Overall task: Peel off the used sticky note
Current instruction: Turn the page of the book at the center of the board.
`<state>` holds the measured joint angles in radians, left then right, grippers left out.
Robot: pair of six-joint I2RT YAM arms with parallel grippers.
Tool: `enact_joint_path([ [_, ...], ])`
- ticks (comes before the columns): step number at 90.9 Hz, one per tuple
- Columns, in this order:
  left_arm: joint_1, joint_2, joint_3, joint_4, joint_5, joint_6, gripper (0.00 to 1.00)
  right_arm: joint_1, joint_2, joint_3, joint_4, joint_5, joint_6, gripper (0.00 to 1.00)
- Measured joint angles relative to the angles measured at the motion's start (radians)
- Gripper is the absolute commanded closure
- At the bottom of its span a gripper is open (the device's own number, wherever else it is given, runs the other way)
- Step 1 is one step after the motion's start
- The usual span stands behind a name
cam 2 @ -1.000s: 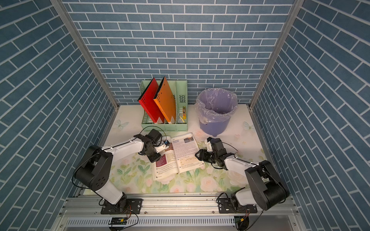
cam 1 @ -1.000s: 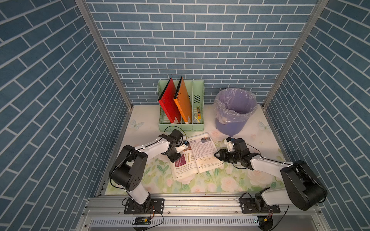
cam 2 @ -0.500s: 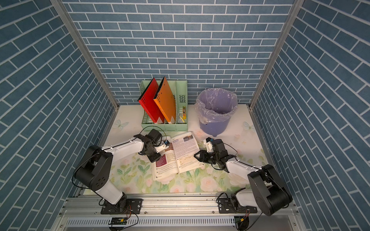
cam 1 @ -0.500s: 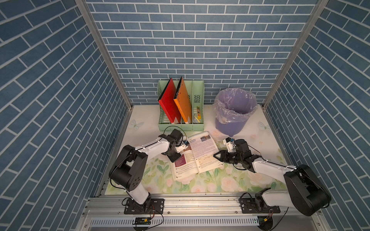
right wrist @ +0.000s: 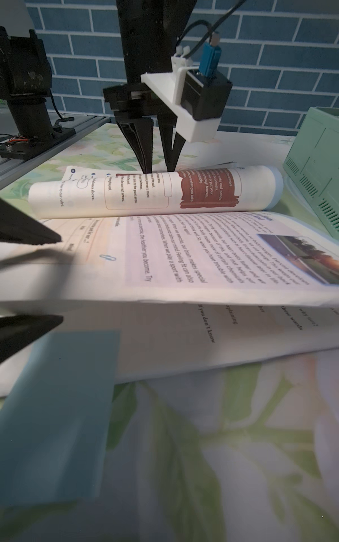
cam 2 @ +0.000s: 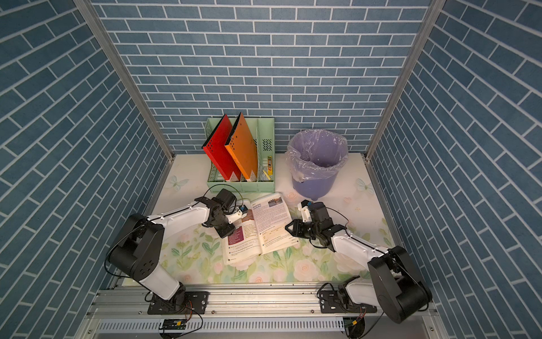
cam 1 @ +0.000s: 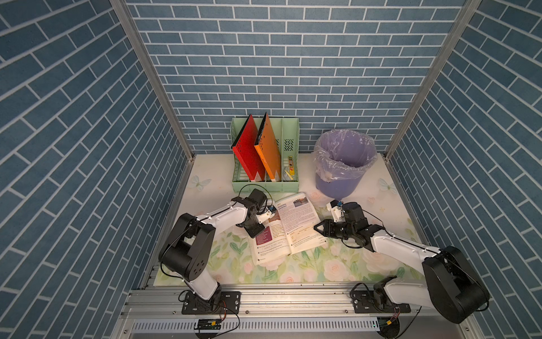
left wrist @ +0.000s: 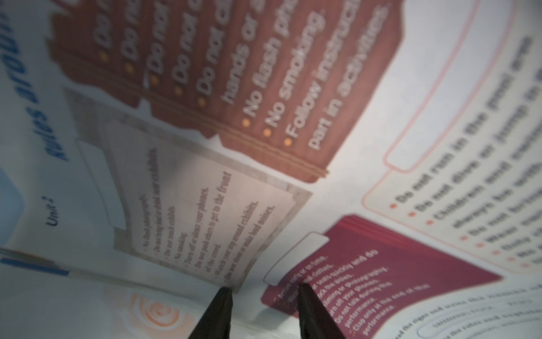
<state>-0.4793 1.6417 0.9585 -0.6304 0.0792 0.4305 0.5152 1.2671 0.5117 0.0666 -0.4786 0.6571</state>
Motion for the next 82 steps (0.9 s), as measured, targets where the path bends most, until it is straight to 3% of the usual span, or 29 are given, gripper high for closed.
enact_joint_path([
  [11, 0.006, -0.002, 0.0, 0.0, 0.003, 0.0, 0.58, 0.012, -0.032, 0.0, 0.014, -0.003, -0.005, 0.89],
  [23, 0.038, -0.021, 0.01, -0.011, 0.027, 0.0, 0.58, 0.047, -0.024, 0.006, 0.045, -0.013, 0.02, 0.98],
  [67, 0.32, -0.204, 0.098, -0.117, 0.107, 0.058, 0.57, 0.362, 0.084, 0.266, 0.051, 0.088, 0.043, 1.0],
  [82, 0.402, -0.227, 0.168, -0.177, 0.129, 0.084, 0.55, 0.52, 0.229, 0.397, 0.024, 0.15, 0.037, 0.98],
])
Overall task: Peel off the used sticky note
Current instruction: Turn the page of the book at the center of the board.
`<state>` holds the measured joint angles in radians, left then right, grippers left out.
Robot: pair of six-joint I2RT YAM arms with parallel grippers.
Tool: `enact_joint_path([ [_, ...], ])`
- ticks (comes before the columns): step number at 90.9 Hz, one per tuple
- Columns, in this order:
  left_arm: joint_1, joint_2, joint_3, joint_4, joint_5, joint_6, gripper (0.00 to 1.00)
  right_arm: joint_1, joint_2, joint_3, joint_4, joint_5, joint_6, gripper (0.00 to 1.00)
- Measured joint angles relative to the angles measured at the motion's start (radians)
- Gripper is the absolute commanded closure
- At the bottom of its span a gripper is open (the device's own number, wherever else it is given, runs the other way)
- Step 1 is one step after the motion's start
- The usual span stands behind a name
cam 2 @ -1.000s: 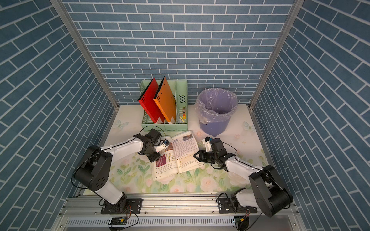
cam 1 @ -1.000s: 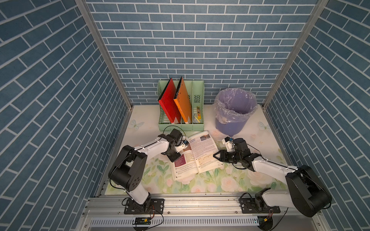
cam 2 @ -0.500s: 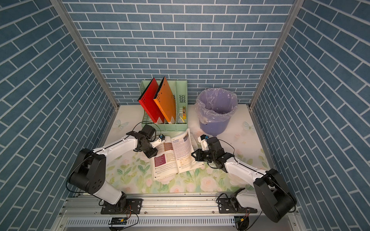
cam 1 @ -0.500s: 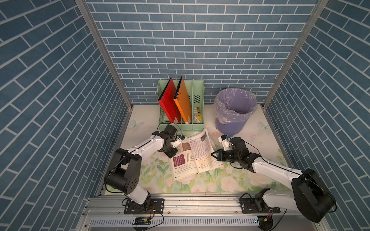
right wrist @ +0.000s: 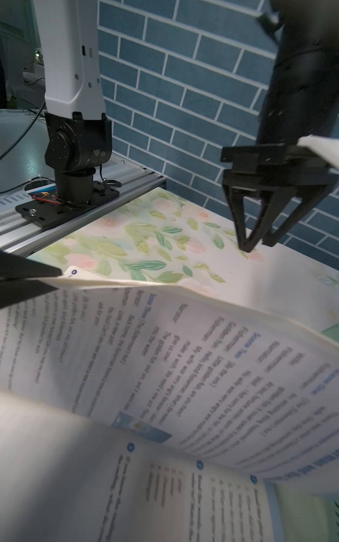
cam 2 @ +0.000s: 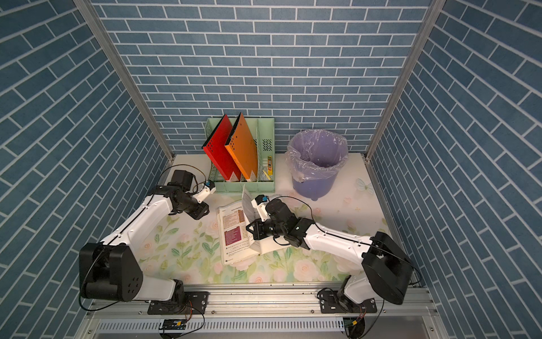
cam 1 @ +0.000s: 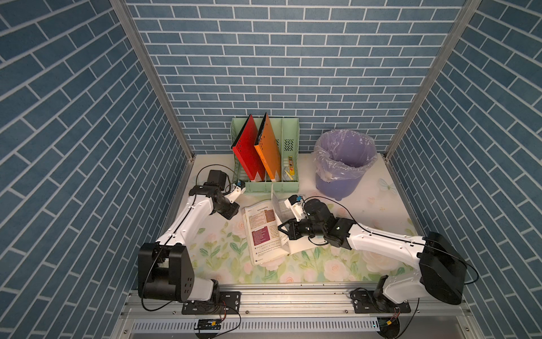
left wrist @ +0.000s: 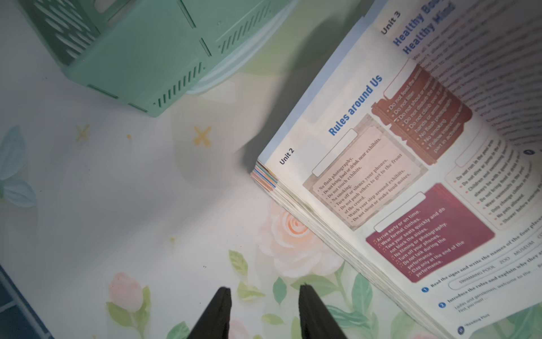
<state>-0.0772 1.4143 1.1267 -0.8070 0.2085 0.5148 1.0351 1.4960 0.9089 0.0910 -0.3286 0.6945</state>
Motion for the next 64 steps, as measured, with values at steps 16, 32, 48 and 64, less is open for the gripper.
enact_joint_path([
  [16, 0.01, -0.019, 0.098, -0.051, 0.053, 0.013, 0.54, 0.132, 0.249, 0.196, -0.058, 0.038, -0.04, 0.95],
  [32, -0.034, -0.018, 0.075, -0.045, 0.093, -0.006, 0.55, 0.166, 0.415, 0.284, -0.084, 0.036, -0.06, 0.69],
  [48, -0.114, 0.036, -0.028, 0.008, 0.109, -0.048, 0.55, 0.163, 0.435, 0.293, -0.095, 0.033, -0.072, 0.38],
  [64, -0.182, 0.087, -0.079, 0.049, 0.095, -0.078, 0.55, 0.146, 0.296, 0.225, -0.05, 0.018, -0.072, 0.26],
])
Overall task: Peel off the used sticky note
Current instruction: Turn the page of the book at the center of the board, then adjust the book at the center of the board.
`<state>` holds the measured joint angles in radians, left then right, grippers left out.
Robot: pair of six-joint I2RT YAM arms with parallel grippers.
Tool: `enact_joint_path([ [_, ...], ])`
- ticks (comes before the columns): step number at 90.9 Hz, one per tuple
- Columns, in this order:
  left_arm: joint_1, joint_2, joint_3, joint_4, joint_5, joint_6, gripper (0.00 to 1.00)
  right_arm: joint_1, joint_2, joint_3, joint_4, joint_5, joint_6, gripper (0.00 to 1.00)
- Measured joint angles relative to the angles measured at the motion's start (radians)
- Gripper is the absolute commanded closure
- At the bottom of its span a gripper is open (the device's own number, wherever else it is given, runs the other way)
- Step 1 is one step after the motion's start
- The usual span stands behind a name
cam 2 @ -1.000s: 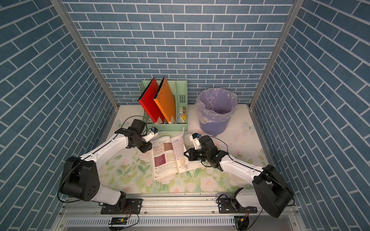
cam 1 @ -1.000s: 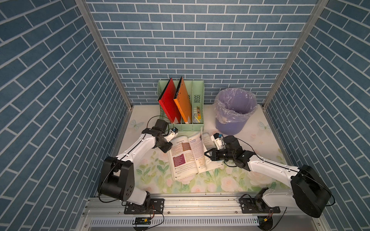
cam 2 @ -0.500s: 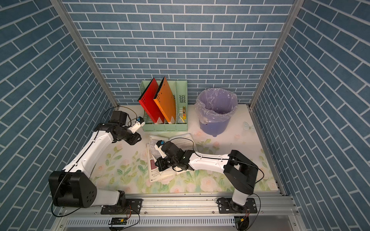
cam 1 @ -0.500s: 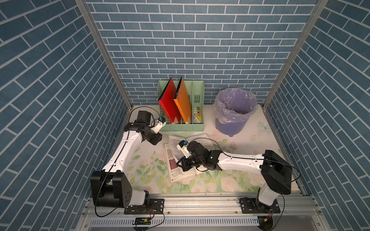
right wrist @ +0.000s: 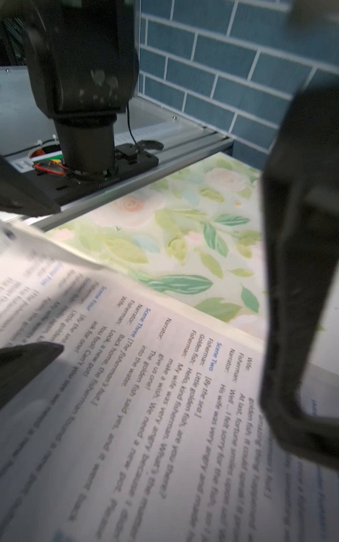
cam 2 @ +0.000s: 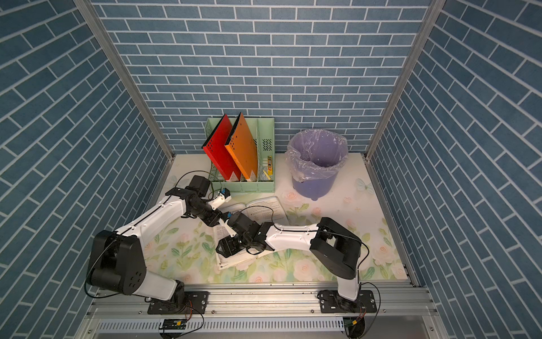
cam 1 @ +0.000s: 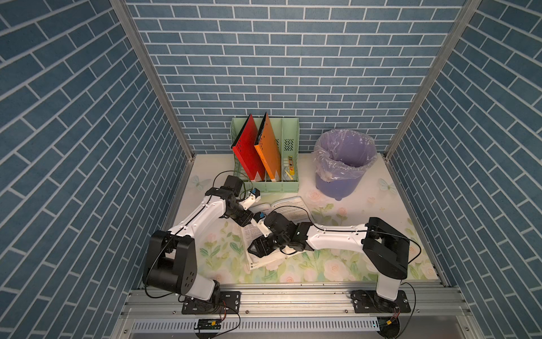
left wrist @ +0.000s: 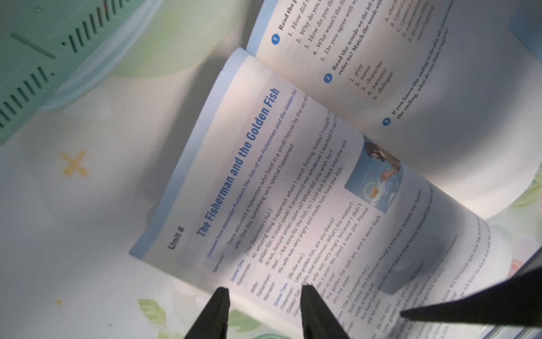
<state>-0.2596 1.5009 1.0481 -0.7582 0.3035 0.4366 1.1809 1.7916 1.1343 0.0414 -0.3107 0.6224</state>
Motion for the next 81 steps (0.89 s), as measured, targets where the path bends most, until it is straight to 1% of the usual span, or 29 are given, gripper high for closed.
enact_joint_path([
  [9, -0.024, 0.011, 0.004, 0.018, -0.008, -0.01, 0.55, -0.031, -0.127, -0.06, 0.031, -0.013, 0.001, 0.25],
  [21, -0.066, 0.031, 0.04, 0.024, -0.026, -0.024, 0.55, -0.111, -0.289, -0.174, 0.071, -0.021, 0.002, 0.26],
  [30, -0.119, 0.061, 0.097, 0.025, -0.039, -0.041, 0.55, -0.217, -0.401, -0.298, 0.077, -0.018, 0.01, 0.28],
  [39, -0.184, 0.108, 0.165, 0.034, -0.052, -0.06, 0.55, -0.364, -0.5, -0.414, 0.024, 0.009, 0.014, 0.3],
  [47, -0.254, 0.16, 0.226, 0.04, -0.062, -0.074, 0.55, -0.473, -0.563, -0.476, -0.038, 0.044, 0.018, 0.3],
  [53, -0.313, 0.202, 0.261, 0.055, -0.069, -0.083, 0.56, -0.528, -0.614, -0.513, -0.08, 0.061, 0.023, 0.3],
  [68, -0.436, 0.284, 0.278, 0.093, -0.082, -0.089, 0.57, -0.631, -0.718, -0.587, -0.156, 0.098, 0.044, 0.31],
  [81, -0.509, 0.365, 0.299, 0.113, -0.079, -0.093, 0.57, -0.659, -0.771, -0.662, -0.2, 0.126, 0.078, 0.33],
])
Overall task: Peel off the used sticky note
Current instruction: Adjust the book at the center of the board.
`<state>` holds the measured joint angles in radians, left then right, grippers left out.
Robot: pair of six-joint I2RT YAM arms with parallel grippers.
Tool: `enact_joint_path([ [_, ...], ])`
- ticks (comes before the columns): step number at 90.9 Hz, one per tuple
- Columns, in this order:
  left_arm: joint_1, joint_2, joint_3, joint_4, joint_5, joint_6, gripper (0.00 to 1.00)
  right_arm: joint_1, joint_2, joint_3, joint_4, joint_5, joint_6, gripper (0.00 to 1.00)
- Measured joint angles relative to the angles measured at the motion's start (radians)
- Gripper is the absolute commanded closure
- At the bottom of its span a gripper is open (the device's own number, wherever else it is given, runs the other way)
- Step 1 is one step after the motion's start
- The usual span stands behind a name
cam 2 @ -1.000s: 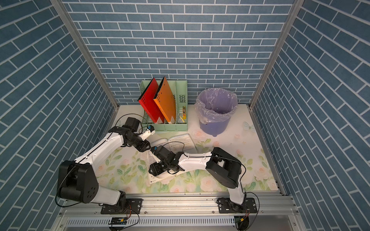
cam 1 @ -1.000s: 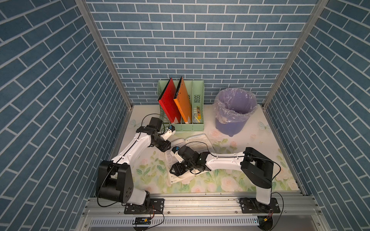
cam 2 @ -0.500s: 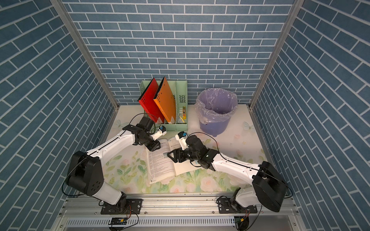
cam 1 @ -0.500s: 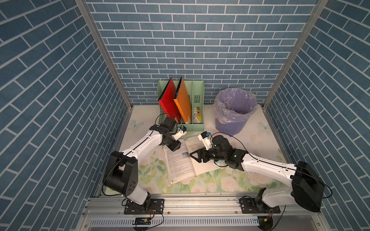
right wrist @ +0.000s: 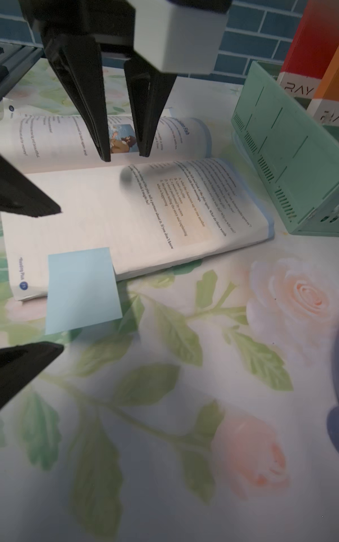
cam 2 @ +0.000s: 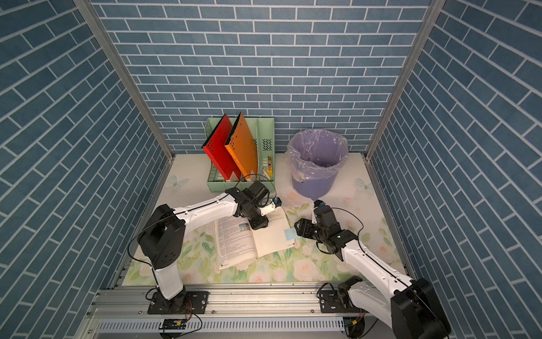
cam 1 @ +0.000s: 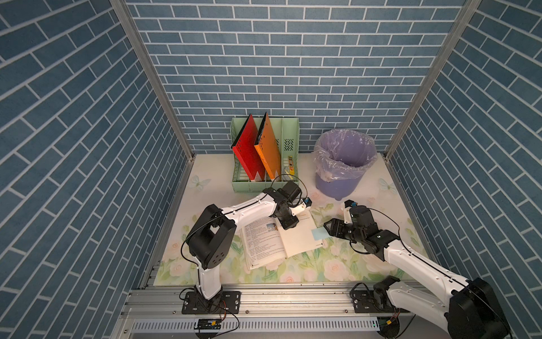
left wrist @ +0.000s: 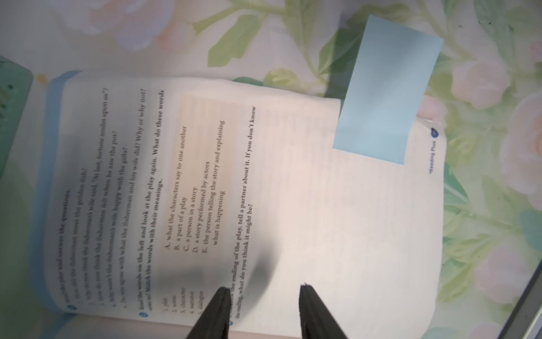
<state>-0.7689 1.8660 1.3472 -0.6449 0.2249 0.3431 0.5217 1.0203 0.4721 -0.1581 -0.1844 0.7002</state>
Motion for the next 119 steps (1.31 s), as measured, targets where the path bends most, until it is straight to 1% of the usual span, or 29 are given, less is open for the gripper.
enact_joint_path([
  [12, -0.048, 0.045, 0.001, 0.019, 0.002, -0.003, 0.57, -0.003, -0.052, -0.069, -0.016, 0.004, 0.036, 0.37],
  [21, -0.07, 0.065, 0.001, 0.034, 0.006, -0.004, 0.57, -0.003, -0.061, -0.097, -0.015, -0.003, 0.053, 0.38],
  [31, -0.082, 0.078, -0.008, 0.04, 0.007, 0.005, 0.57, -0.003, -0.061, -0.103, -0.014, -0.005, 0.055, 0.38],
  [40, -0.084, 0.072, -0.045, 0.04, 0.008, 0.026, 0.57, -0.004, -0.056, -0.102, -0.013, -0.011, 0.055, 0.38],
  [54, -0.087, 0.011, -0.145, 0.032, 0.008, 0.078, 0.57, -0.006, 0.01, -0.076, -0.005, -0.042, 0.05, 0.39],
  [63, -0.087, -0.042, -0.216, 0.028, 0.0, 0.113, 0.59, -0.006, 0.05, -0.061, 0.017, -0.076, 0.048, 0.41],
  [74, -0.087, -0.112, -0.304, 0.023, -0.042, 0.156, 0.6, -0.003, 0.061, -0.06, 0.046, -0.122, 0.045, 0.41],
  [83, -0.083, -0.143, -0.336, 0.003, -0.084, 0.187, 0.6, 0.006, 0.065, -0.06, 0.072, -0.164, 0.043, 0.41],
  [99, -0.066, -0.129, -0.306, -0.059, -0.123, 0.197, 0.6, 0.024, 0.091, -0.07, 0.137, -0.238, 0.043, 0.42],
  [108, -0.061, -0.091, -0.243, -0.097, -0.118, 0.175, 0.6, 0.04, 0.115, -0.078, 0.174, -0.259, 0.043, 0.43],
  [119, -0.058, -0.037, -0.132, -0.105, -0.083, 0.139, 0.6, 0.071, 0.167, -0.081, 0.222, -0.264, 0.043, 0.45],
])
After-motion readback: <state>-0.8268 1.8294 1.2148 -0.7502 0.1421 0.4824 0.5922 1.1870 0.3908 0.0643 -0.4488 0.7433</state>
